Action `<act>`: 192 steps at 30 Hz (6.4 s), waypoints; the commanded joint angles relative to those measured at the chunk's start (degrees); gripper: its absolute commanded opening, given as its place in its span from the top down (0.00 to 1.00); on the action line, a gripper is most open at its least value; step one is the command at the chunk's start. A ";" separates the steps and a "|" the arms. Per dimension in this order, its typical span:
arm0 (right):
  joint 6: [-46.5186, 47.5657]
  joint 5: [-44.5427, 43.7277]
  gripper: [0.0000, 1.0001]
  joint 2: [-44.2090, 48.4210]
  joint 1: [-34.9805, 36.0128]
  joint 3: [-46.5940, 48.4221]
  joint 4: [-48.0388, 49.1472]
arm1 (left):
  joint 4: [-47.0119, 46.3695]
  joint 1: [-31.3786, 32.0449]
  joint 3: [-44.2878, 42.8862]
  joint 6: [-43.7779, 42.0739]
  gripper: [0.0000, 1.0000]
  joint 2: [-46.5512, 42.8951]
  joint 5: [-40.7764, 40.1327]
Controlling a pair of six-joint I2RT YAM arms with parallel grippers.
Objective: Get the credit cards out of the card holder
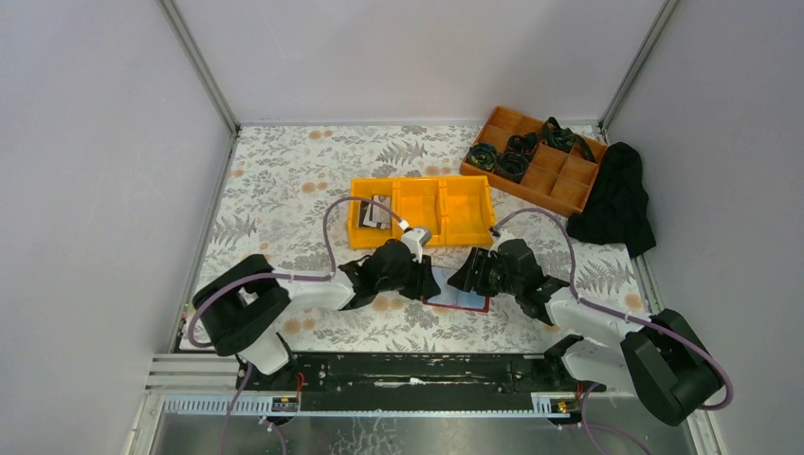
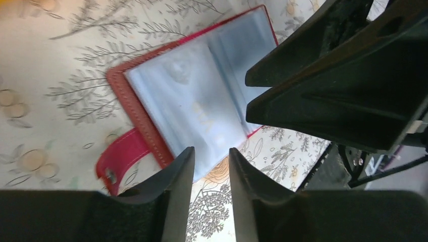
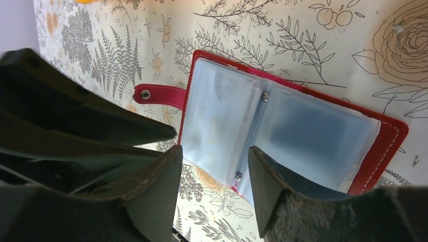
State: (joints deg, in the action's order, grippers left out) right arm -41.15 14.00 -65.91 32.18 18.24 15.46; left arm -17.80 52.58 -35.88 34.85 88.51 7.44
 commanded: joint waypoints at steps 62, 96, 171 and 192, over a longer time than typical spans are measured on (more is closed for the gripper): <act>0.27 -3.25 0.42 3.97 -0.15 -2.48 0.29 | -27.86 -0.81 -0.24 11.84 0.50 15.07 14.13; 3.12 -4.89 0.45 2.85 -0.23 -0.47 -4.79 | -21.35 -2.86 1.61 10.82 0.51 11.69 7.08; 1.57 -13.82 0.51 15.15 -0.33 -1.62 -14.02 | -40.27 -1.85 -5.05 22.21 0.51 24.17 19.13; 3.19 -22.13 0.51 32.23 -0.24 2.20 -27.01 | -24.35 -2.68 -22.54 15.46 0.51 31.95 18.75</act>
State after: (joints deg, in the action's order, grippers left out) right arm -38.63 -7.01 -35.14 31.51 17.63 -9.87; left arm -47.37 50.89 -52.90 54.17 117.86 26.57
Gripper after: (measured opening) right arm 0.491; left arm 0.491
